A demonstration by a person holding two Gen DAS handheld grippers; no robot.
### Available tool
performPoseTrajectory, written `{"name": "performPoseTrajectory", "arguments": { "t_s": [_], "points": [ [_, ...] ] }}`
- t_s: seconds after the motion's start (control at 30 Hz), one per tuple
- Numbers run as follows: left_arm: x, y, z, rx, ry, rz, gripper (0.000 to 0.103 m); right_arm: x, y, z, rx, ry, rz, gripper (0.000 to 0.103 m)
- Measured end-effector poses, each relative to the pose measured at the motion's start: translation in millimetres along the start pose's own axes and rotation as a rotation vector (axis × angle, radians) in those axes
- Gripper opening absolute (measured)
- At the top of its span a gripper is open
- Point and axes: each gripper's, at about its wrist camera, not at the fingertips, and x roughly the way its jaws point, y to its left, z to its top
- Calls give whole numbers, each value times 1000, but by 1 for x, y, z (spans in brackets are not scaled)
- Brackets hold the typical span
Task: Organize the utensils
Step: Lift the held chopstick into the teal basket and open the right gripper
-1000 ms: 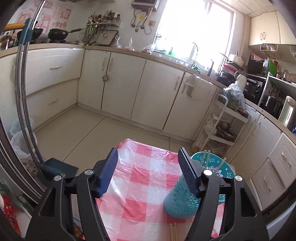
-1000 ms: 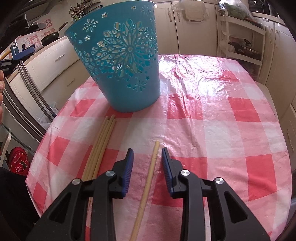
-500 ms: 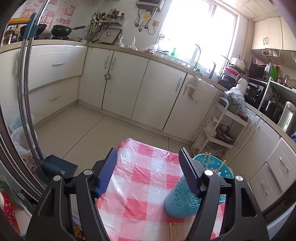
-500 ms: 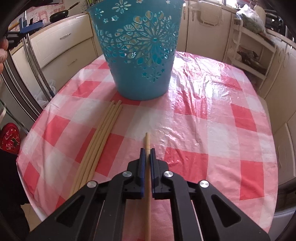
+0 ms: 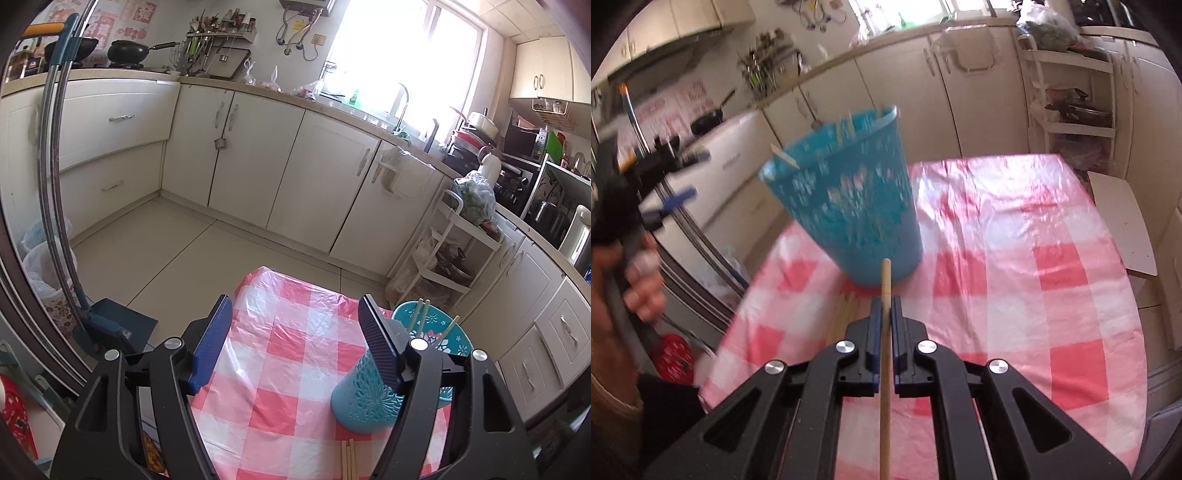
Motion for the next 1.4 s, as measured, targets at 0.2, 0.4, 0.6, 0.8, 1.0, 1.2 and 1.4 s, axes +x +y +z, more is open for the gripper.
{"name": "performPoseTrajectory", "arguments": {
  "t_s": [0.2,0.4,0.6,0.8,1.0,1.2,1.4],
  "points": [
    [3,-2,-4,3,6,1,67,-41,28,91,41,-282,152,6],
    [5,-4,-4,9,3,11,68,-8,52,157,60,-467,111,6],
    [6,-4,-5,10,2,5,68,43,43,173,88,-474,2,6],
    [6,-8,-6,12,5,-5,70,54,48,150,13,-428,-56,6],
    [6,-9,-6,16,8,0,71,52,49,129,-33,-375,-60,8],
    [6,-9,-5,15,4,8,71,22,54,113,-71,-397,-53,15],
    [2,-10,-5,24,-10,14,72,-17,58,95,-86,-436,-49,23]
  ]
}}
